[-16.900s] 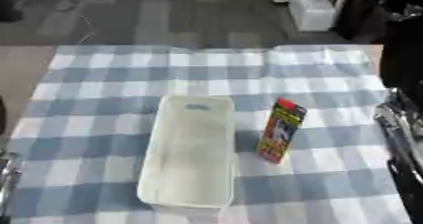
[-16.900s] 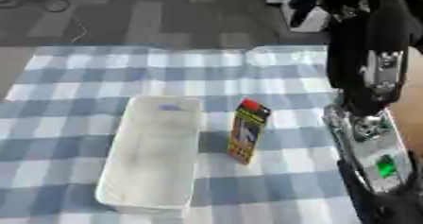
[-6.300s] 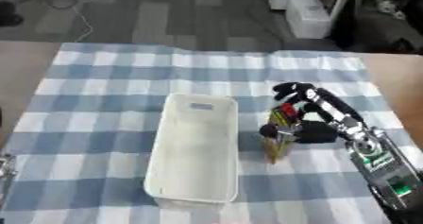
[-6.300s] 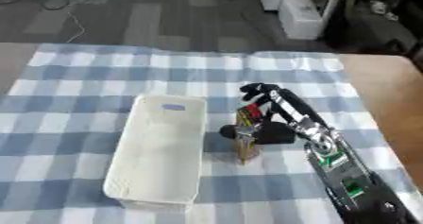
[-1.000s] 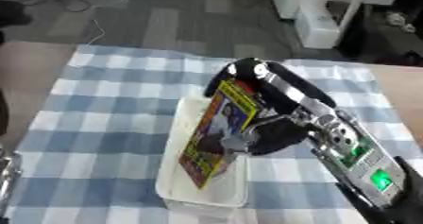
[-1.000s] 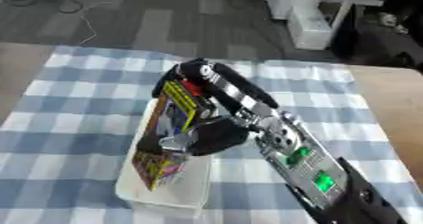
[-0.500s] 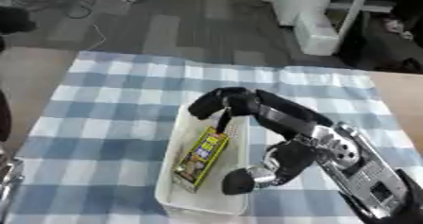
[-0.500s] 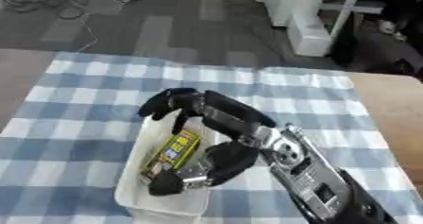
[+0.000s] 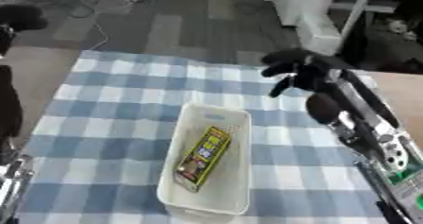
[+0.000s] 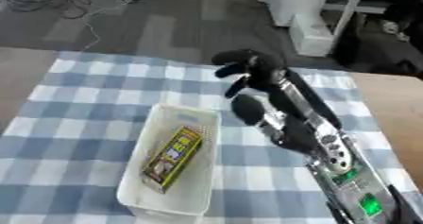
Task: Pick up objects on the table and place them in the box.
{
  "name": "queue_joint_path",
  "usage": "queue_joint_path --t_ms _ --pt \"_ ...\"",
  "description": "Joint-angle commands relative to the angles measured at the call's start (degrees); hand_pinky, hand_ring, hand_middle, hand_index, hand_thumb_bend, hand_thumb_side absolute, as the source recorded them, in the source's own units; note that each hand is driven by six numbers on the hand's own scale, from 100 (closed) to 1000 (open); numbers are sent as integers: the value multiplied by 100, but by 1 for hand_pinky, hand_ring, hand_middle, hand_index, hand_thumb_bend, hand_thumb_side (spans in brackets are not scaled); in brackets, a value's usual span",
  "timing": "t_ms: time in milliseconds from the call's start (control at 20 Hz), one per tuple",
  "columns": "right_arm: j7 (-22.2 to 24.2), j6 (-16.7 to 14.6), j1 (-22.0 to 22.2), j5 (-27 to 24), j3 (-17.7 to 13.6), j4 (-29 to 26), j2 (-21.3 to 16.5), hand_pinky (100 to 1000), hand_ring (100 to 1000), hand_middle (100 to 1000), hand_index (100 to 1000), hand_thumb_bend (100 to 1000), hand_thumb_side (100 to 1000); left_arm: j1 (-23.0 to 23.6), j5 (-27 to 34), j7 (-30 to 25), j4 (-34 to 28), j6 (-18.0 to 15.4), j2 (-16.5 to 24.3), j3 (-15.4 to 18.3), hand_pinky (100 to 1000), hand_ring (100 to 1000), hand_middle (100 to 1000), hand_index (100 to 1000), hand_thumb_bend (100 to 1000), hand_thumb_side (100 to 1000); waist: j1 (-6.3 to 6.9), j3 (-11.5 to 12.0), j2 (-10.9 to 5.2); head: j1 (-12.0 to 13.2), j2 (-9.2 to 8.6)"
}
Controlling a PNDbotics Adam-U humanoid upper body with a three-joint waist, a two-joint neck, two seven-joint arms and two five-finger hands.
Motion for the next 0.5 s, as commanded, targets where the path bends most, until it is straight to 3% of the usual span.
queue_joint_path --t_ms 50,150,250,300,500 --pt "-1360 -269 119 -86 -406 -113 0 576 731 756 826 615 834 -37 -27 34 -96 7 88 60 628 673 748 794 597 859 48 -30 -73 -3 -96" --pt "-2162 -333 263 -55 -573 -113 66 567 718 748 822 608 861 -27 -41 45 -96 11 98 67 628 673 748 794 595 859 56 -51 -60 -148 -272" --pt "-2616 -361 220 -31 -678 -113 172 568 710 737 814 588 862 0 -56 47 -96 17 116 67 626 673 749 794 594 861 71 -71 -49 -354 -524" --pt "-2730 -397 177 8 -717 -112 206 570 701 726 803 581 861 9 -62 47 -96 22 121 66 625 673 749 795 593 862 78 -79 -44 -431 -628" --pt "-2930 -760 -173 256 -887 -113 273 569 684 703 790 552 875 -10 -71 39 -96 33 85 62 624 672 749 795 583 864 170 -88 39 -829 -1314"
